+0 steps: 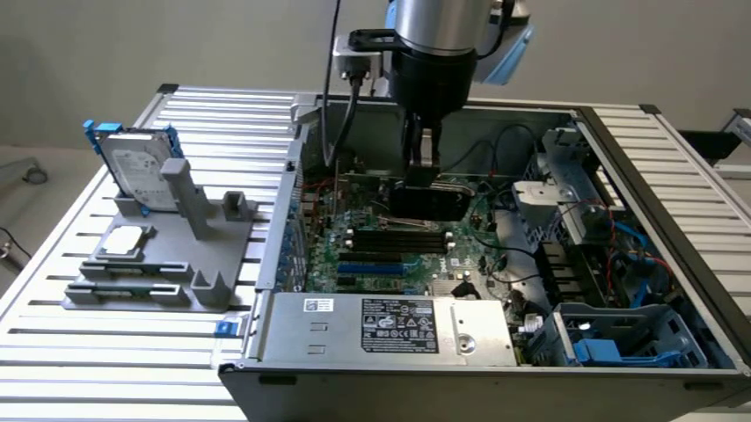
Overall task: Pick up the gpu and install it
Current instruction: 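Insert the gpu into the slot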
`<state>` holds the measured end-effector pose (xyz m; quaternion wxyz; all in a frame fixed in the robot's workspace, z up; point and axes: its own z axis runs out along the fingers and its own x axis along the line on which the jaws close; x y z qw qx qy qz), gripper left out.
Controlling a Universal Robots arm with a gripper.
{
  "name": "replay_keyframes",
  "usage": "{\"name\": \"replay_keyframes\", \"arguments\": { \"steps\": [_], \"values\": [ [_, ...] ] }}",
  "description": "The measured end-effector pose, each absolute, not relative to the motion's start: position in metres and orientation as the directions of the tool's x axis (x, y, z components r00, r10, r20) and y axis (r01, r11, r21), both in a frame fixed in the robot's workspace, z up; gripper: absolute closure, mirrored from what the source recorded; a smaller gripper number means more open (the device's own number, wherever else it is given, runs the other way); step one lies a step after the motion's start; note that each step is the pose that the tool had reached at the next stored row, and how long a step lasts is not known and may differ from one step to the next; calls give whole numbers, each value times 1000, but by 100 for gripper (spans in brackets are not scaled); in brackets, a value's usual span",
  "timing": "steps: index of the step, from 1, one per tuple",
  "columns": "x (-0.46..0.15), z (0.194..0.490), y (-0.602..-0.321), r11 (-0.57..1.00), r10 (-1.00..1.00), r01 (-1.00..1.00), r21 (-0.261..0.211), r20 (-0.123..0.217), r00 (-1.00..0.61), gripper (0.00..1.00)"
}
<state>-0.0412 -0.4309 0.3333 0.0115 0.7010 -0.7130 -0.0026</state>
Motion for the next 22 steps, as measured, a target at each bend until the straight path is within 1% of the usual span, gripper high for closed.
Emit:
{"name": "replay_keyframes", "arguments": {
  "steps": [6, 14, 22],
  "values": [
    [-49, 329, -433, -24, -1000, -1000, 18, 4, 24, 73],
    [-56, 328, -442, -25, -1000, -1000, 13, -2, 25, 73],
    [-63, 318, -448, -25, -1000, -1000, 13, -2, 25, 73]
  ]
}}
